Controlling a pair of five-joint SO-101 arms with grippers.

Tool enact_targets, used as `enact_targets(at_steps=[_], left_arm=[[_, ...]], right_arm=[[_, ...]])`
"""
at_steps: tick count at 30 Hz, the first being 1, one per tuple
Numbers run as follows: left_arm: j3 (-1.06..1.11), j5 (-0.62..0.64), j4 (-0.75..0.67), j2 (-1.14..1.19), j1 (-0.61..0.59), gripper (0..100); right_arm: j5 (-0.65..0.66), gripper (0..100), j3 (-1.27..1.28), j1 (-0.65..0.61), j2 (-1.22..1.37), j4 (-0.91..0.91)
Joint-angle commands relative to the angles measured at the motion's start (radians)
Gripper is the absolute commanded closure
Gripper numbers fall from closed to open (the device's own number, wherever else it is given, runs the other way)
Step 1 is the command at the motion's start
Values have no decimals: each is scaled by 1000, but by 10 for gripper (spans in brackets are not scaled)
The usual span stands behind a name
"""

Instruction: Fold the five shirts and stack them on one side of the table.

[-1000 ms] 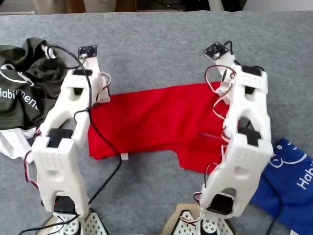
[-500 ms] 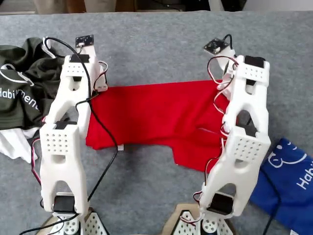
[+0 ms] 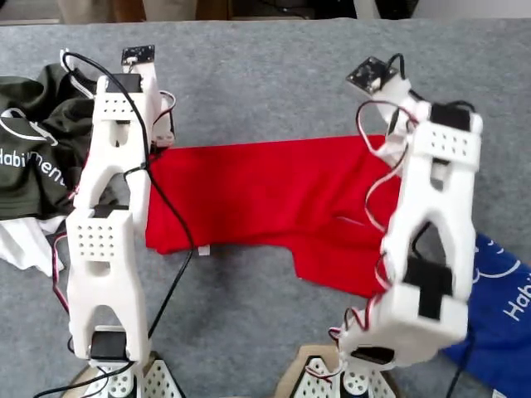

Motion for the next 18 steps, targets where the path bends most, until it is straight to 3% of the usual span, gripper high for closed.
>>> enact_targets(at_steps=[1, 11, 18], left_arm=[[-46, -8, 51, -70, 28, 981], [-44, -43, 187, -147, 31, 981], [72, -43, 195, -211, 31, 981]], right_arm=[[14, 958, 127, -18, -166, -34], [51, 954, 383, -18, -378, 41], [58, 835, 555, -47, -464, 35]])
